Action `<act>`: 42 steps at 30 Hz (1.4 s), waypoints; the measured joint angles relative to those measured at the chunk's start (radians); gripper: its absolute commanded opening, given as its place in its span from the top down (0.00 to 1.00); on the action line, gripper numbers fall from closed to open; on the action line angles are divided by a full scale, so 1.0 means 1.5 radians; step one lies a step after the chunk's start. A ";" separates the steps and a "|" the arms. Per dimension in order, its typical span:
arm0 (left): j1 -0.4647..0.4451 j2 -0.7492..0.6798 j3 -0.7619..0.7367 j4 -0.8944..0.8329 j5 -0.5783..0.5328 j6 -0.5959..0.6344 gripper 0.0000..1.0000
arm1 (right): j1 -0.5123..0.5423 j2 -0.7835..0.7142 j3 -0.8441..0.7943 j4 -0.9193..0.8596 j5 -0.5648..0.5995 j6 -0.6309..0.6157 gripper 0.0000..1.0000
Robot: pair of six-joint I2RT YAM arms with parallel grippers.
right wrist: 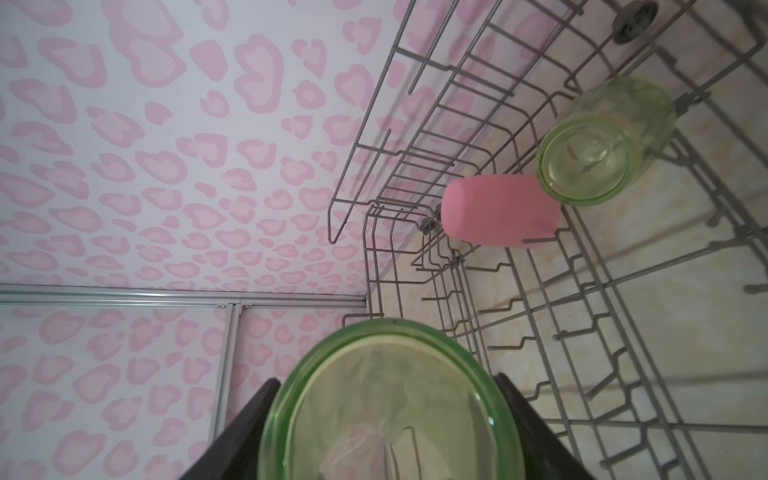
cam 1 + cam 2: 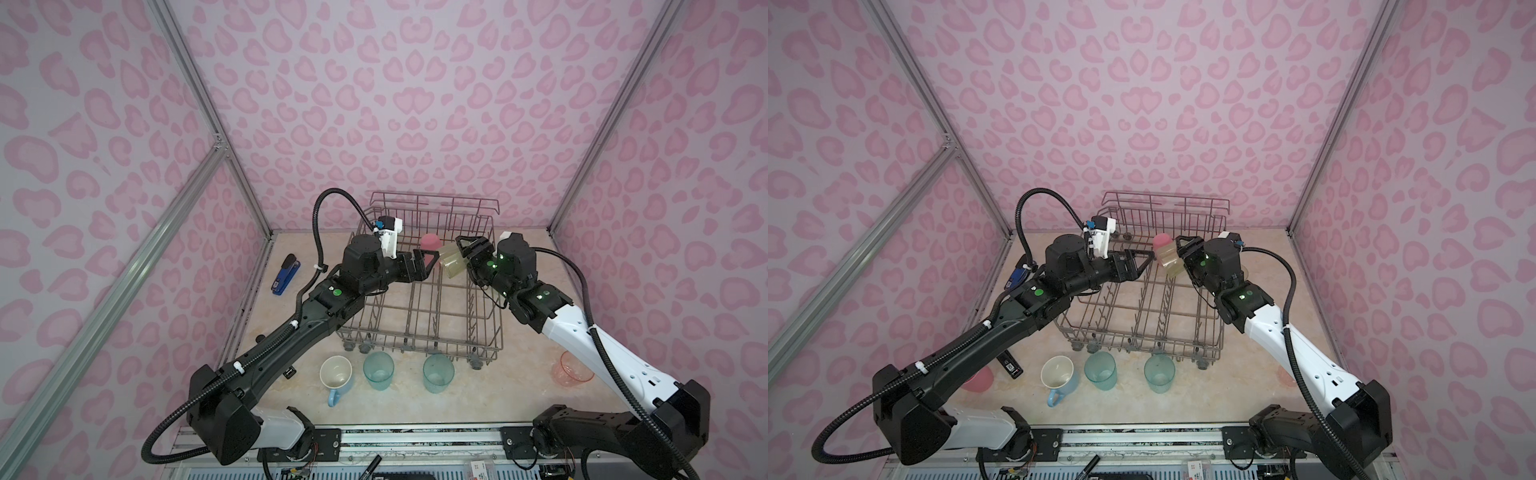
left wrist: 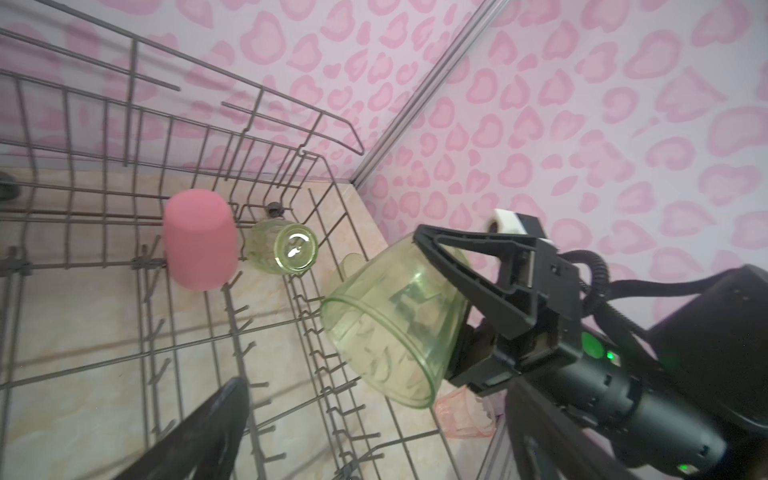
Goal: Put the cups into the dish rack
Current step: 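Carry the light green cup over the rack with right gripper while left gripper withdraws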
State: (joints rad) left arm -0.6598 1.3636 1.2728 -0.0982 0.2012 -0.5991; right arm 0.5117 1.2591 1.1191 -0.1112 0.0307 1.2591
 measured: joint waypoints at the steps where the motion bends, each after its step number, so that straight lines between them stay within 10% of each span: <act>1: 0.004 -0.006 0.009 -0.032 -0.017 0.011 0.01 | 0.004 -0.002 0.001 -0.009 0.020 -0.023 0.44; 25: 0.121 -0.006 0.109 -0.481 -0.165 0.130 0.02 | 0.128 0.048 0.008 -0.009 0.345 -0.462 0.42; 42: 0.120 0.007 0.056 -0.459 -0.100 0.181 0.00 | 0.135 0.127 -0.017 0.008 0.504 -0.490 0.42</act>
State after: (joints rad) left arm -0.4797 1.3735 1.3575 -0.7860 0.0517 -0.3275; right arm 0.7143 1.4498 1.0935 -0.0998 0.7864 0.5240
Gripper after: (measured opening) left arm 0.993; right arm 0.675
